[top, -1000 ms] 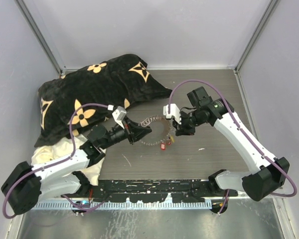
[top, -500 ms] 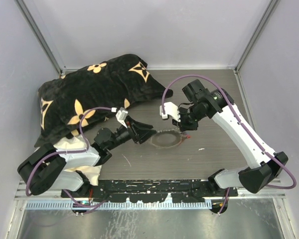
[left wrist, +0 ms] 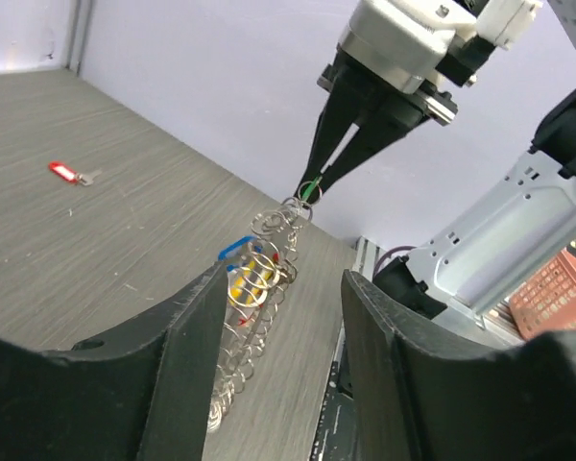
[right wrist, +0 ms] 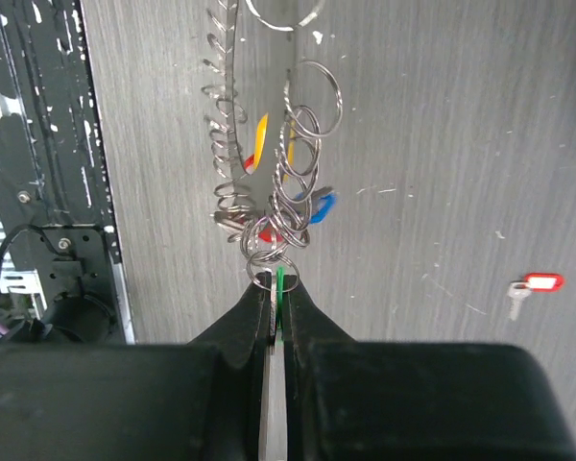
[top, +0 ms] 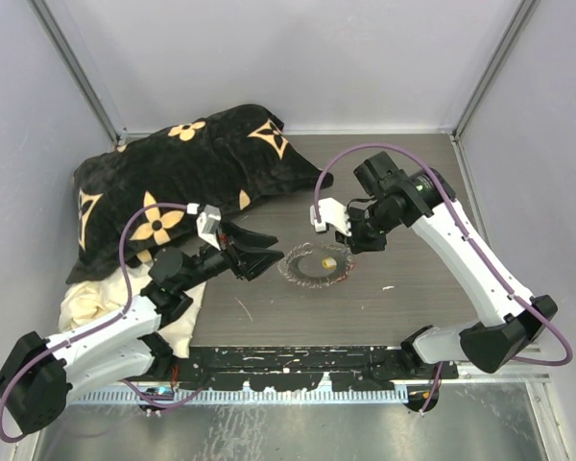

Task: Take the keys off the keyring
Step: Pick up the key from the keyring.

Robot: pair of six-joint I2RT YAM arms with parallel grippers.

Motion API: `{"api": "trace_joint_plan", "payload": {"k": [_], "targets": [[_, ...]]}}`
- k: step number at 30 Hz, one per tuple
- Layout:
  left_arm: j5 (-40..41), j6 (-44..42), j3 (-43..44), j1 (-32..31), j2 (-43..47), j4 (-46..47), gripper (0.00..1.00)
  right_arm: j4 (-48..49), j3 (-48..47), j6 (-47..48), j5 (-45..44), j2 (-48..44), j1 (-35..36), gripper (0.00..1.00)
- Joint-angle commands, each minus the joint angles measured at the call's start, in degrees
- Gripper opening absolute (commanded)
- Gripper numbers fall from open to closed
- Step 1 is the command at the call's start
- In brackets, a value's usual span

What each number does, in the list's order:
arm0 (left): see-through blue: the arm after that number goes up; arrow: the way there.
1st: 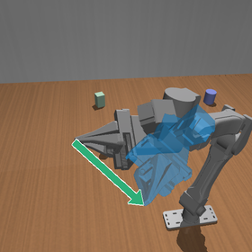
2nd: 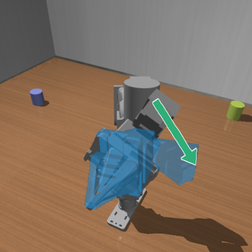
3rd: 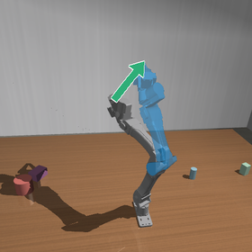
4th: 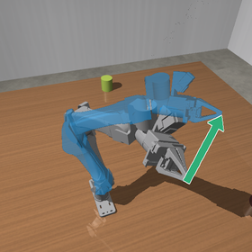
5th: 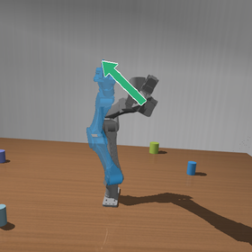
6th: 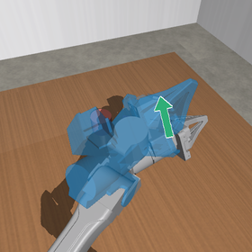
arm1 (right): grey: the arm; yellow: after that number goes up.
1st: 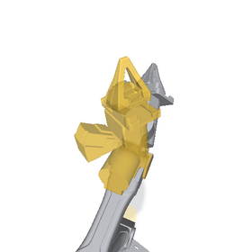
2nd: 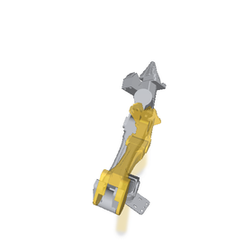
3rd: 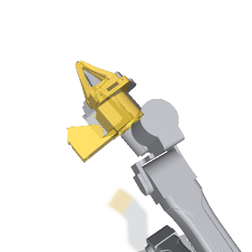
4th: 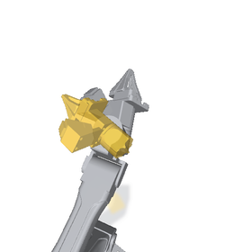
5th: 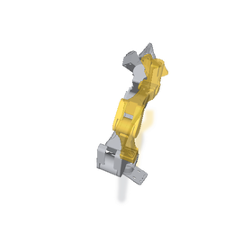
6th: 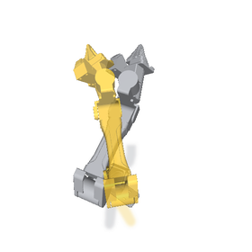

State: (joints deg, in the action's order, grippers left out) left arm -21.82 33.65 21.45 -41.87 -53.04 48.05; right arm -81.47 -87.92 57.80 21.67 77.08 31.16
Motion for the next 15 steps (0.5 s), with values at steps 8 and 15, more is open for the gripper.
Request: {"api": "trace_joint_plan", "payload": {"k": [8,15], "targets": [[-4.4,11.7,10.0,-1.0,-3.2,-4.0,0.43,0.5,-8.6,7.5,0.3,-0.9,0.3,0.01],[-3.4,-0.7,18.1,-0.9,-8.2,-14.3,0.66,0.1,-5.6,15.2,3.9,-4.0,0.3,0.01]]}}
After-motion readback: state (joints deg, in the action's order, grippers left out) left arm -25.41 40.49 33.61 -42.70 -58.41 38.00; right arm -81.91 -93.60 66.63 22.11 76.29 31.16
